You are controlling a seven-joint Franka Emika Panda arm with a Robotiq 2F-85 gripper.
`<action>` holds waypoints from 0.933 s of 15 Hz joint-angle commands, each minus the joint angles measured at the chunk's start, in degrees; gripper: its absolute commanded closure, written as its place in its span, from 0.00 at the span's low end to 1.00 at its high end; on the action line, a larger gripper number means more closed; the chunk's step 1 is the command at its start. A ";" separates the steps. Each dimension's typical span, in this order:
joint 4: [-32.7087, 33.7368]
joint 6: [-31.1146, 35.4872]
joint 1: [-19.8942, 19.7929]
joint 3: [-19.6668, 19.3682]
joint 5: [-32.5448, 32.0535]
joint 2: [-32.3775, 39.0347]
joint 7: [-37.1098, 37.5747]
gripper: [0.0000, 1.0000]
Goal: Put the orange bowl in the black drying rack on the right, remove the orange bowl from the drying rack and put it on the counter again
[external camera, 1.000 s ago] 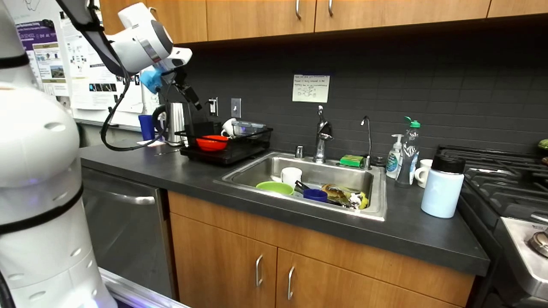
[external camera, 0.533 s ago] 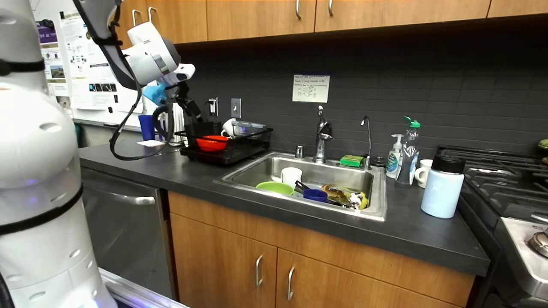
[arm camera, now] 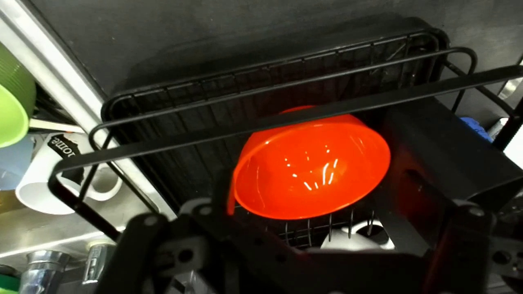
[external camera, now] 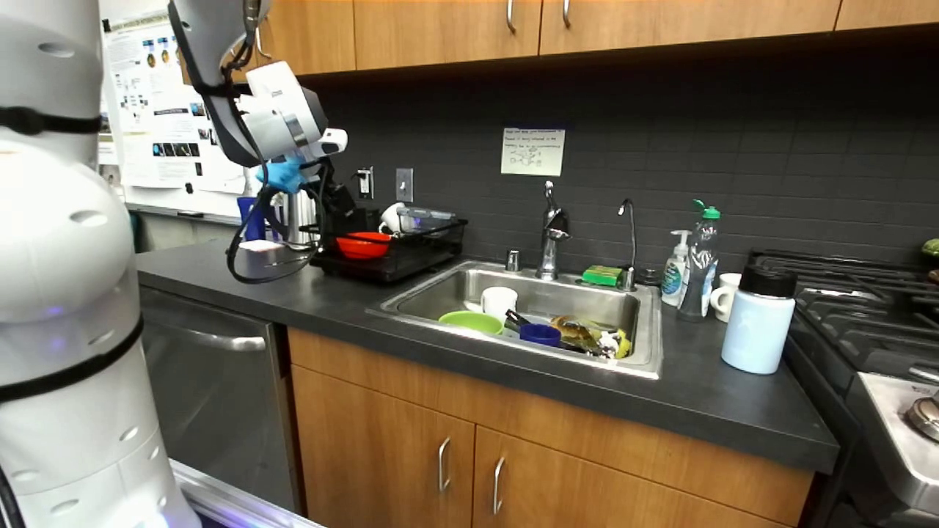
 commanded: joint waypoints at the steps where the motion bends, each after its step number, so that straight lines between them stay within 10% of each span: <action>1: 2.41 0.72 -0.02 -0.90 -4.52 1.65 -3.22 0.00; 14: 8.70 -1.00 2.09 -3.73 -23.64 9.42 1.38 0.00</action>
